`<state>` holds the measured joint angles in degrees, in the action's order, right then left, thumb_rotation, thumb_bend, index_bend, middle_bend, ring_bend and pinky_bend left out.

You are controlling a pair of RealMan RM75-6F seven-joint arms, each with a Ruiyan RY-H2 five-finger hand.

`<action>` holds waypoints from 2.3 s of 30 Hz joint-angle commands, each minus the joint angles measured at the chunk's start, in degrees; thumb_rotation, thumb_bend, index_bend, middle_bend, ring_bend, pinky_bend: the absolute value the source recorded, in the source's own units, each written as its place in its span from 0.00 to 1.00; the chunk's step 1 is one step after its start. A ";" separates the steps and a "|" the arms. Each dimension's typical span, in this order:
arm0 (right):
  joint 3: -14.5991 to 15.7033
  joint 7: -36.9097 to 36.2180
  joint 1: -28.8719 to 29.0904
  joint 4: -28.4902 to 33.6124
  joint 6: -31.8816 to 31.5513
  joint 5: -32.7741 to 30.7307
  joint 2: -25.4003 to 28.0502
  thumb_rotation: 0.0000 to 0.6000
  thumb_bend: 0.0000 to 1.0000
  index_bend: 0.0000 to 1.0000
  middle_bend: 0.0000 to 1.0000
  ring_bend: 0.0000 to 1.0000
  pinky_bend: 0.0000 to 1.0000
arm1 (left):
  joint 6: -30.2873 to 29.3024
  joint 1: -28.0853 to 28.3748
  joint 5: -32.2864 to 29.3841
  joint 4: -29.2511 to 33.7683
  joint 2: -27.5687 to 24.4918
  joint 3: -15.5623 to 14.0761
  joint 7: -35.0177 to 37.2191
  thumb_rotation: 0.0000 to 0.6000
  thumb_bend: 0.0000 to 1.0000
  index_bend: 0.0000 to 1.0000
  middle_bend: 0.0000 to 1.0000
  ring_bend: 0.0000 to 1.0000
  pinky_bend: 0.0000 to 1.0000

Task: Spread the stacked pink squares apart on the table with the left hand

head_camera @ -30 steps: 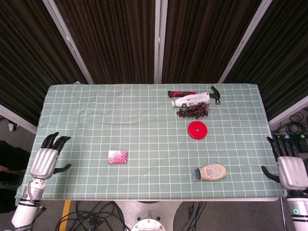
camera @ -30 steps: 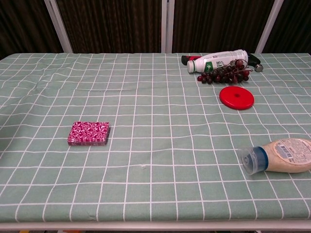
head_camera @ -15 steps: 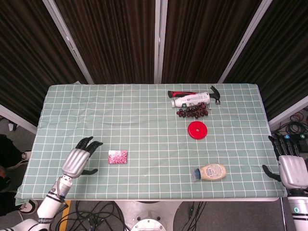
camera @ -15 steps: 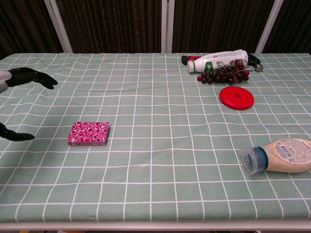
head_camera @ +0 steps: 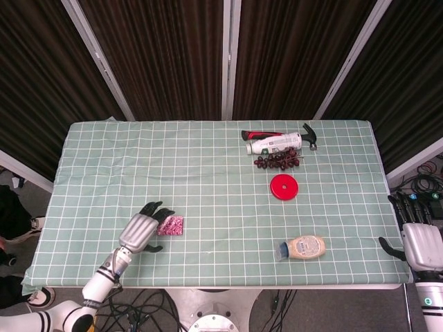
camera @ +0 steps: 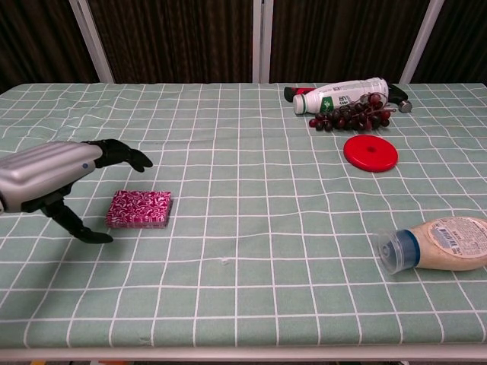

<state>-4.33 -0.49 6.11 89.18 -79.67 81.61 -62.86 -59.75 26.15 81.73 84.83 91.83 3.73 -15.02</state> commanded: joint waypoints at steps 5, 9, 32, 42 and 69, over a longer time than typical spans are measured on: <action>0.00 -0.07 0.08 -0.17 0.24 -0.12 -0.09 1.00 0.17 0.00 0.00 0.00 0.00 | 1.39 1.32 -2.28 -1.11 1.36 0.76 -0.31 1.00 0.08 0.16 0.20 0.04 0.10; -0.01 -0.04 0.10 -0.08 0.21 -0.07 -0.04 1.00 0.17 0.00 0.00 0.00 0.00 | 2.78 2.23 -4.19 -2.41 2.24 1.24 -0.23 1.00 0.10 0.16 0.23 0.04 0.10; -0.16 -0.88 0.00 -0.63 0.32 -0.49 0.06 1.00 0.17 0.00 0.00 0.00 0.00 | 3.60 4.69 -7.36 -5.67 5.00 1.27 -1.00 1.00 0.20 0.17 0.30 0.05 0.10; -0.17 -0.87 0.00 -0.60 0.43 -0.58 0.18 1.00 0.17 0.00 0.00 0.00 0.00 | 3.25 5.28 -7.69 -6.59 5.44 1.24 -0.99 1.00 0.22 0.17 0.32 0.06 0.10; -0.10 -0.97 -0.16 -1.00 0.43 -0.70 0.03 1.00 0.17 0.00 0.00 0.00 0.00 | 1.46 5.39 -8.14 -7.73 6.59 0.78 -1.59 1.00 0.23 0.20 0.38 0.10 0.10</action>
<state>-4.43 -1.45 5.94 88.19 -79.24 80.91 -62.84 -58.26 31.57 73.61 77.12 98.39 4.49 -16.58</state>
